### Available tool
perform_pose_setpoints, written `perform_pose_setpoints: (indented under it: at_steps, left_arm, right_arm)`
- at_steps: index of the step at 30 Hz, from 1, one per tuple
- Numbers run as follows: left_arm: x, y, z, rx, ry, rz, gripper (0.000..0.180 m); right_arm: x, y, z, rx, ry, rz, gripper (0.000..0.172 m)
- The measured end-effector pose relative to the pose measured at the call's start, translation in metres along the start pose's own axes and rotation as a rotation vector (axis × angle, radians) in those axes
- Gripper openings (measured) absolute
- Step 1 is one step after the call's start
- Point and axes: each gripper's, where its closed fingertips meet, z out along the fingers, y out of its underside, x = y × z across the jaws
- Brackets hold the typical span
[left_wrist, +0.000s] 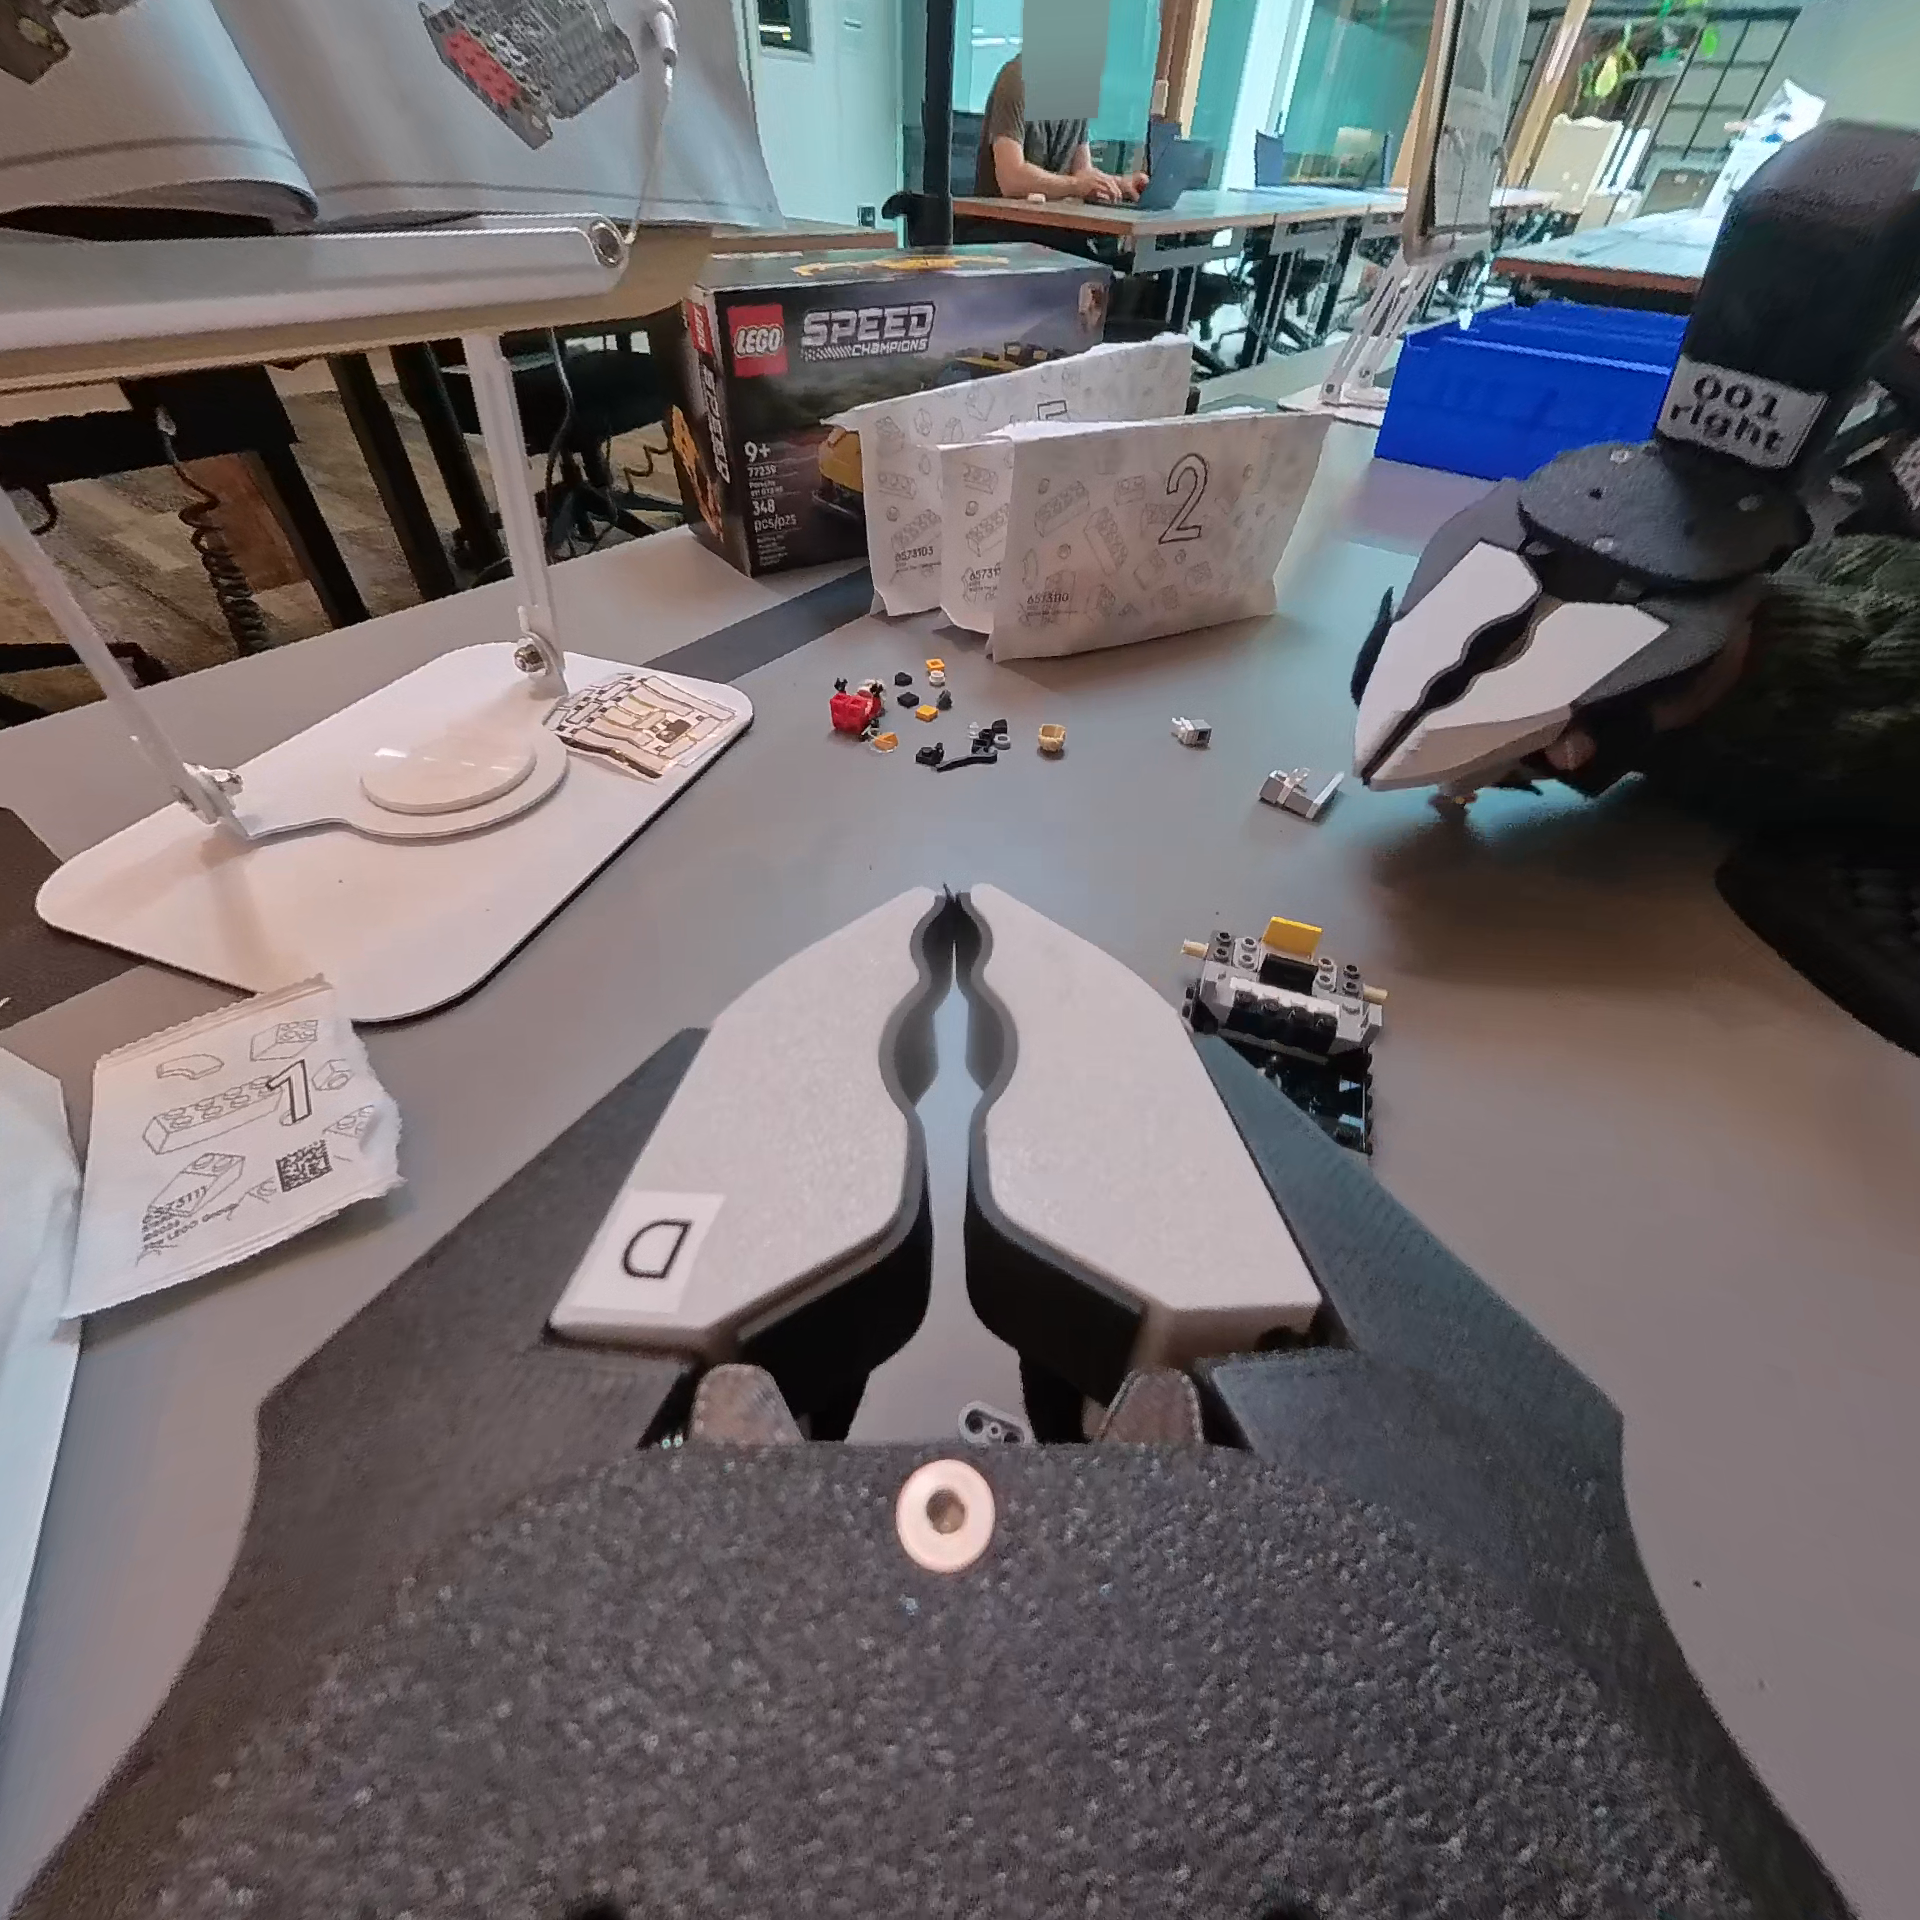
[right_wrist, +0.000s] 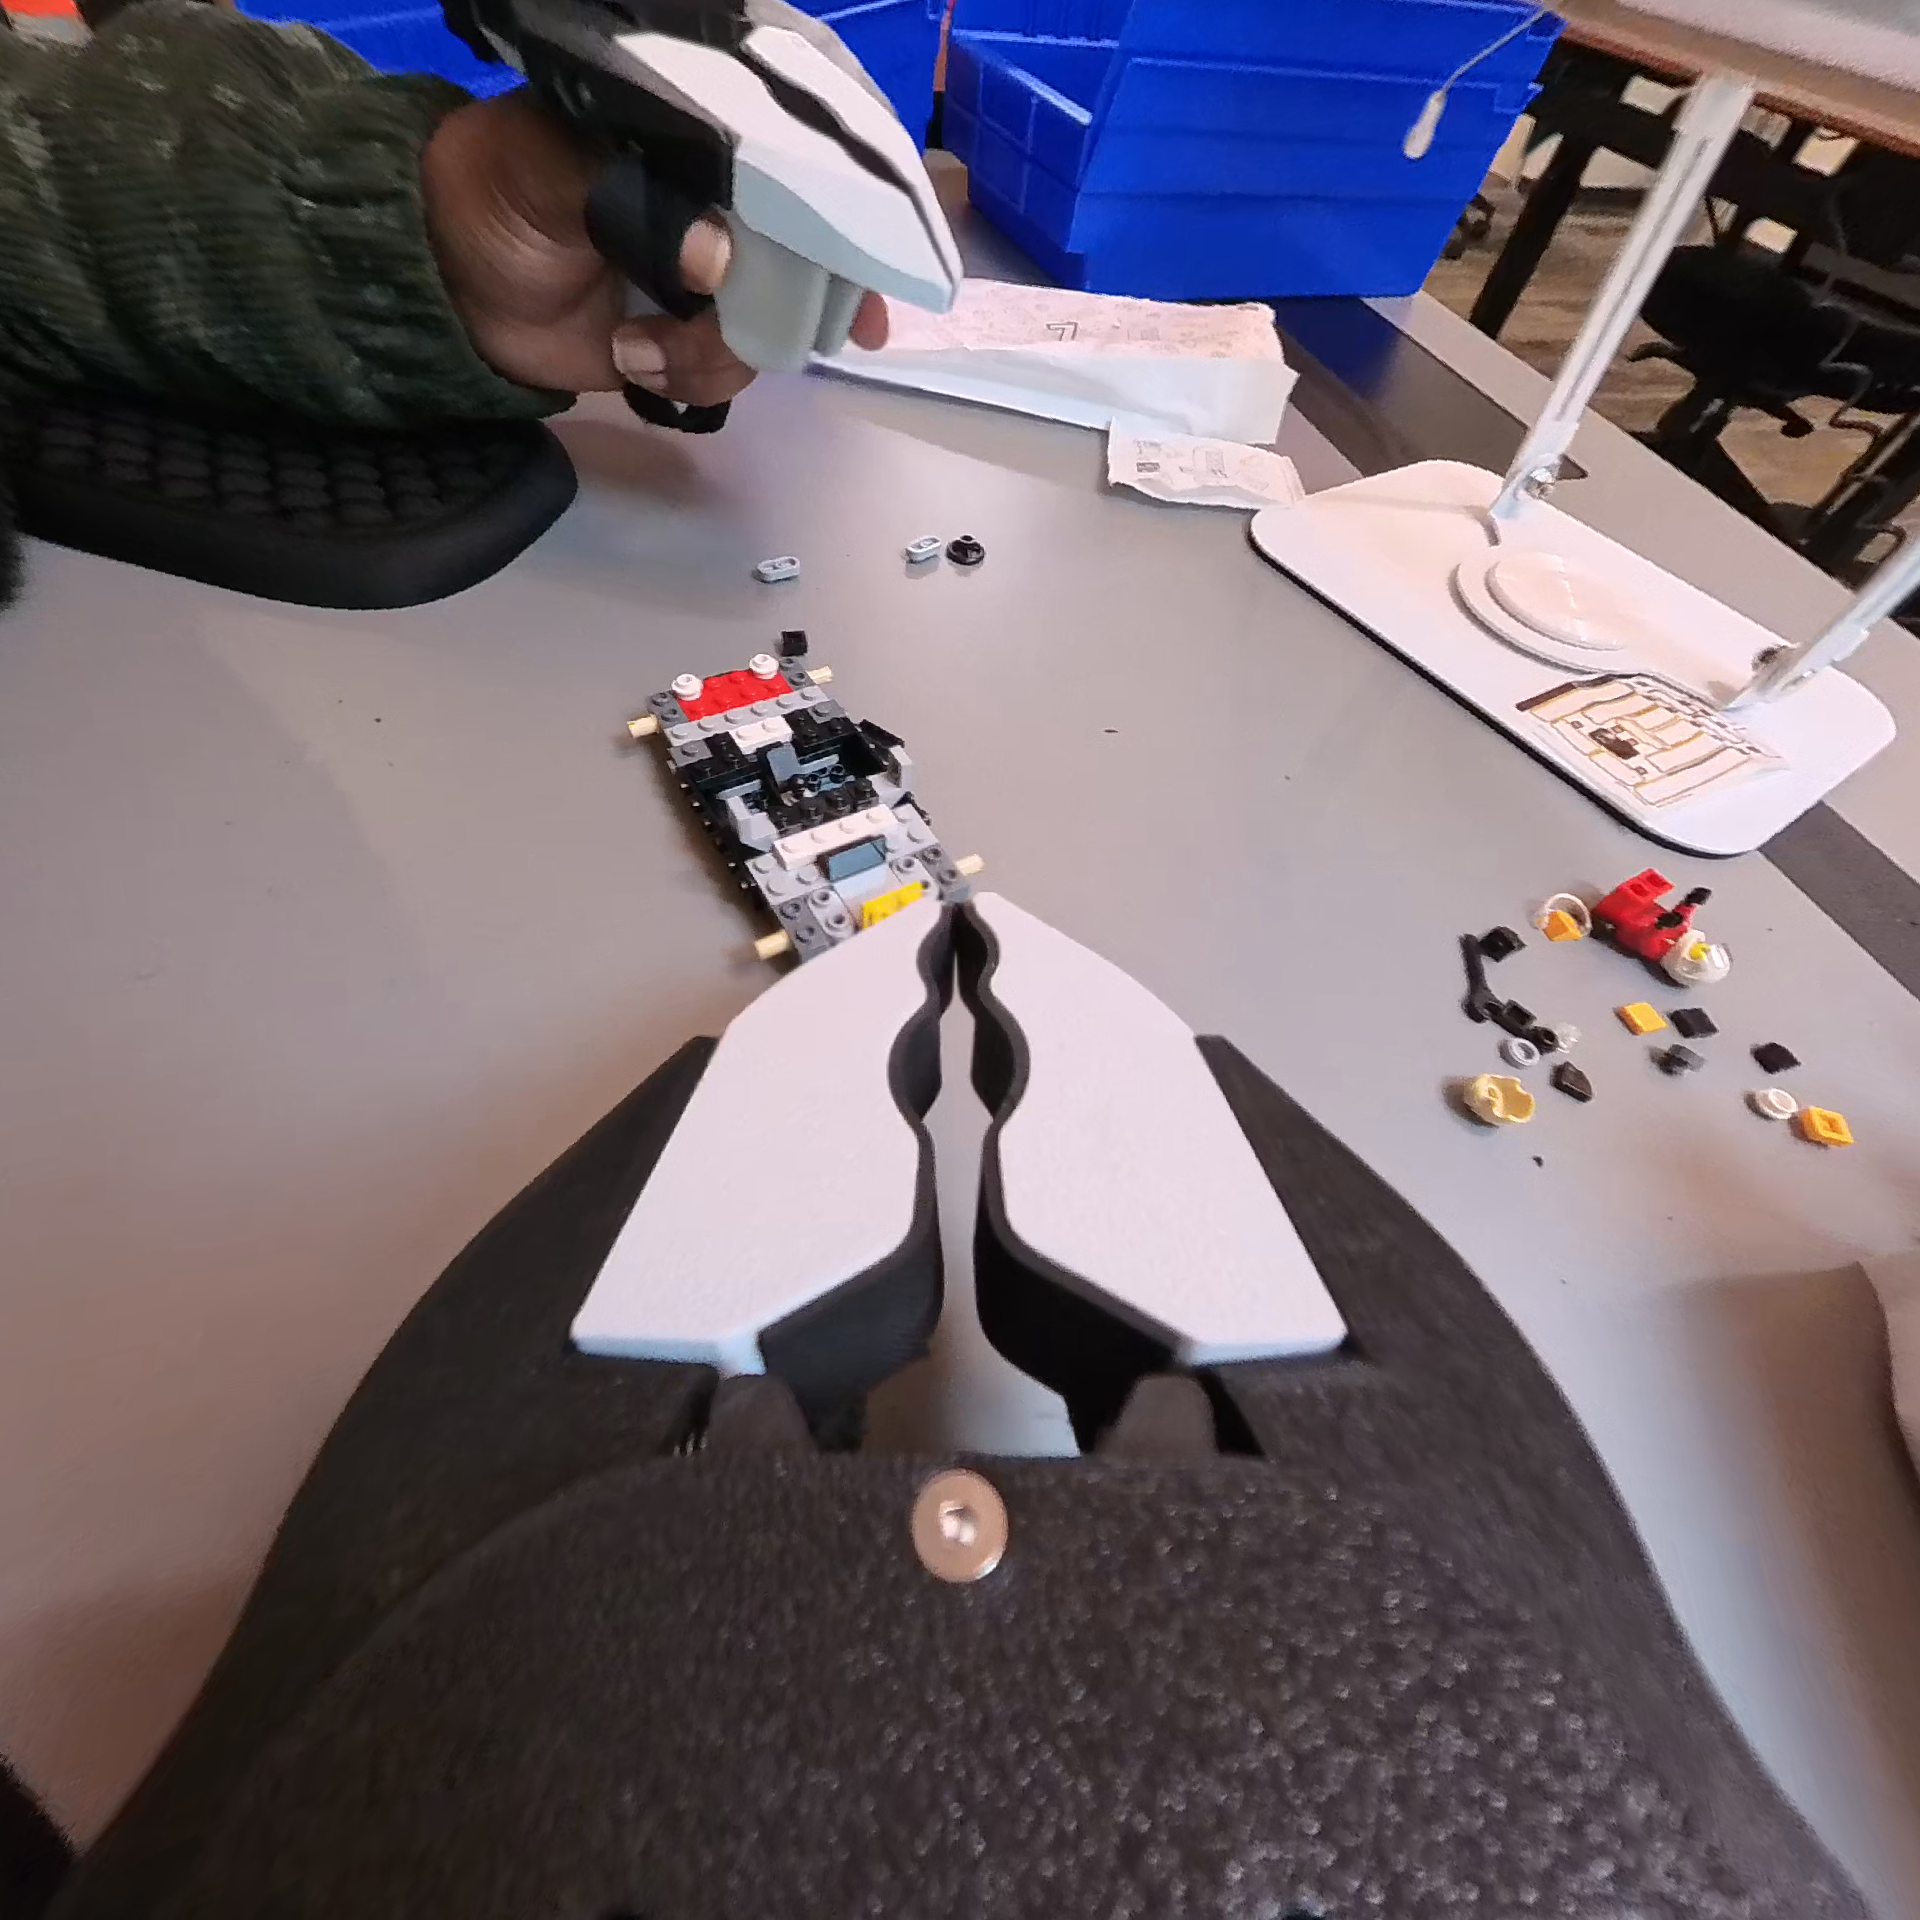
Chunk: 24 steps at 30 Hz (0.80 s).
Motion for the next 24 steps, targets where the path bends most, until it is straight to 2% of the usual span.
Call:
perform_pose_setpoints:
  at_steps: [10,24]
  left_arm:
    - [0.006,0.01,0.005,-0.07,-0.002,0.107,0.0]
    - [0.009,0.016,0.007,-0.103,0.0,0.148,0.0]
  right_arm:
    - [-0.011,0.007,0.005,-0.051,-0.046,-0.035,0.0]
    - [-0.01,0.008,0.005,-0.053,-0.041,-0.038,0.0]
